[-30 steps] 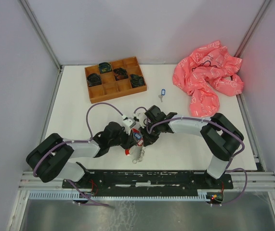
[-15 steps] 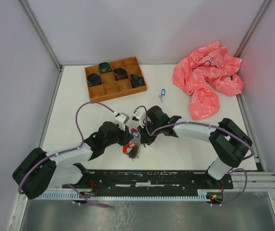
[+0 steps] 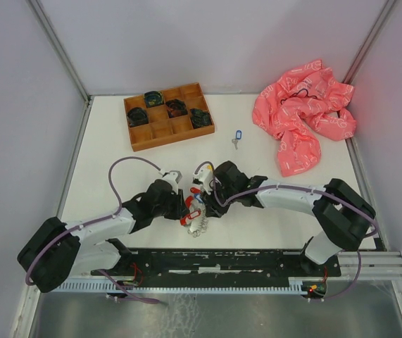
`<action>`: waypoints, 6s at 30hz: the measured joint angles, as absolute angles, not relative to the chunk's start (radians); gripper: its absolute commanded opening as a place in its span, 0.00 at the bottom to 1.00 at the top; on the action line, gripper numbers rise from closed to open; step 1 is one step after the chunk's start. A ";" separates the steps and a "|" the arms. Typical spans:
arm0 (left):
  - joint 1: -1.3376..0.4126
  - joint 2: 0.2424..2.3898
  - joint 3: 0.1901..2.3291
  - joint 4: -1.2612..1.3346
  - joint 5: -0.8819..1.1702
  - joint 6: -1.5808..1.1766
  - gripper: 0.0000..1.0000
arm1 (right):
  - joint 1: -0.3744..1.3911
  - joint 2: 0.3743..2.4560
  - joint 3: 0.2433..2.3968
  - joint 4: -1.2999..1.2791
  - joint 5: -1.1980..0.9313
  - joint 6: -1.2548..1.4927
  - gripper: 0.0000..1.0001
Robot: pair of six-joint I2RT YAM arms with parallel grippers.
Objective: Put the keys on the keyring
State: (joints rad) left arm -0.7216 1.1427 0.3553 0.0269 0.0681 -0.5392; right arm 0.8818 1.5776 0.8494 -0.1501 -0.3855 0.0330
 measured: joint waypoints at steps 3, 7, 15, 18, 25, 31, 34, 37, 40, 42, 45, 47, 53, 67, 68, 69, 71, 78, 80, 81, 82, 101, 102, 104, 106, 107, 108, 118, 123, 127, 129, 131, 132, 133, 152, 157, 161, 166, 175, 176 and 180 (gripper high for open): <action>-0.722 1.150 0.369 0.004 0.054 -0.559 0.31 | 0.906 1.594 0.857 -0.151 -0.381 0.015 0.38; -0.722 1.162 0.383 -0.012 0.046 -0.564 0.30 | 0.918 1.625 0.879 -0.150 -0.366 -0.014 0.39; -0.722 1.196 0.405 -0.010 0.035 -0.564 0.29 | 0.918 1.689 0.916 -0.155 -0.336 -0.040 0.41; -0.722 1.196 0.406 -0.009 0.034 -0.564 0.29 | 0.918 1.706 0.924 -0.168 -0.336 -0.043 0.40; -0.722 1.196 0.406 -0.009 0.034 -0.564 0.29 | 0.918 1.719 0.935 -0.196 -0.365 -0.042 0.27; -0.722 1.197 0.406 -0.007 0.034 -0.564 0.29 | 0.918 1.736 0.963 -0.226 -0.385 -0.043 0.20; -0.722 1.197 0.406 -0.006 0.033 -0.564 0.29 | 0.918 1.736 0.975 -0.242 -0.385 -0.043 0.17; -0.722 1.198 0.406 -0.004 0.033 -0.564 0.29 | 0.918 1.741 0.988 -0.257 -0.381 -0.043 0.17; -0.722 1.199 0.406 -0.003 0.032 -0.564 0.29 | 0.918 1.755 1.005 -0.272 -0.384 -0.040 0.23; -0.722 1.202 0.406 0.001 0.031 -0.564 0.29 | 0.918 1.763 1.014 -0.277 -0.385 -0.035 0.26; -0.722 1.206 0.406 0.007 0.032 -0.564 0.29 | 0.918 1.779 1.029 -0.293 -0.385 -0.023 0.28; -0.722 1.206 0.406 0.009 0.032 -0.564 0.29 | 0.918 1.787 1.044 -0.311 -0.385 -0.014 0.28; -0.722 1.207 0.406 0.011 0.029 -0.565 0.29 | 0.915 1.801 1.087 -0.366 -0.387 0.025 0.27; -0.723 1.208 0.405 0.015 0.028 -0.565 0.29 | 0.887 1.836 1.115 -0.397 -0.385 0.131 0.23; -0.725 1.207 0.405 0.015 0.028 -0.565 0.29 | 0.885 1.836 1.115 -0.397 -0.380 0.143 0.24; -0.725 1.207 0.405 0.015 0.028 -0.565 0.29 | 0.883 1.836 1.115 -0.397 -0.376 0.154 0.24; -0.725 1.207 0.404 0.015 0.028 -0.565 0.29 | 0.877 1.836 1.115 -0.397 -0.363 0.170 0.25; -0.725 1.208 0.403 0.019 0.028 -0.565 0.29 | 0.861 1.835 1.100 -0.390 -0.360 0.214 0.25; -0.725 1.208 0.403 0.020 0.028 -0.565 0.29 | 0.857 1.835 1.096 -0.383 -0.366 0.221 0.25; -0.726 1.209 0.403 0.021 0.028 -0.565 0.29 | 0.856 1.835 1.095 -0.381 -0.369 0.224 0.25; -0.726 1.209 0.403 0.022 0.028 -0.565 0.29 | 0.855 1.835 1.093 -0.378 -0.373 0.226 0.25; -0.726 1.226 0.403 0.037 0.029 -0.565 0.29 | 0.850 1.806 1.071 -0.377 -0.422 0.200 0.01; -0.726 1.227 0.403 0.040 0.030 -0.566 0.29 | 0.850 1.795 1.070 -0.377 -0.416 0.187 0.01; -0.726 1.228 0.403 0.049 0.031 -0.567 0.29 | 0.850 1.766 1.069 -0.376 -0.402 0.157 0.01; -0.726 1.228 0.401 0.062 0.031 -0.572 0.29 | 0.850 1.733 1.068 -0.374 -0.392 0.122 0.01; -0.726 1.228 0.397 0.072 0.032 -0.577 0.29 | 0.850 1.715 1.064 -0.368 -0.387 0.101 0.01; -0.726 1.228 0.393 0.085 0.032 -0.579 0.29 | 0.850 1.698 1.058 -0.360 -0.385 0.081 0.01; -0.705 1.209 0.310 0.266 0.035 -0.579 0.31 | 0.850 1.597 0.915 -0.161 -0.423 -0.093 0.01; -0.649 1.180 0.228 0.411 0.070 -0.577 0.34 | 0.850 1.526 0.842 -0.039 -0.439 -0.164 0.01; -0.638 1.127 0.216 0.489 0.113 -0.542 0.37 | 0.850 1.450 0.780 0.087 -0.454 -0.236 0.01; -0.638 1.070 0.196 0.523 0.126 -0.524 0.38 | 0.850 1.434 0.766 0.121 -0.462 -0.264 0.01; -0.638 1.003 0.164 0.558 0.138 -0.501 0.40 | 0.850 1.428 0.756 0.153 -0.467 -0.288 0.01; -0.638 0.968 0.143 0.579 0.142 -0.487 0.41 | 0.850 1.425 0.750 0.167 -0.469 -0.295 0.01; -0.638 0.933 0.121 0.601 0.146 -0.474 0.42 | 0.850 1.423 0.741 0.184 -0.470 -0.303 0.01; -0.636 1.148 0.075 0.885 0.429 -0.109 0.40 | 0.850 1.418 0.592 0.340 -0.476 -0.311 0.01; -0.636 1.272 0.099 0.972 0.511 -0.033 0.37 | 0.850 1.418 0.585 0.358 -0.483 -0.311 0.01; -0.637 1.357 0.126 1.019 0.573 0.005 0.31 | 0.850 1.418 0.584 0.363 -0.489 -0.312 0.01; -0.637 1.417 0.141 1.073 0.606 0.046 0.29 | 0.850 1.418 0.584 0.363 -0.492 -0.312 0.01; -0.637 1.449 0.162 1.107 0.656 0.087 0.14 | 0.850 1.412 0.583 0.360 -0.505 -0.313 0.01; -0.637 1.451 0.163 1.109 0.659 0.089 0.09 | 0.850 1.412 0.583 0.359 -0.511 -0.313 0.01; -0.638 1.454 0.167 1.103 0.666 0.110 0.03 | 0.849 1.407 0.583 0.347 -0.519 -0.319 0.01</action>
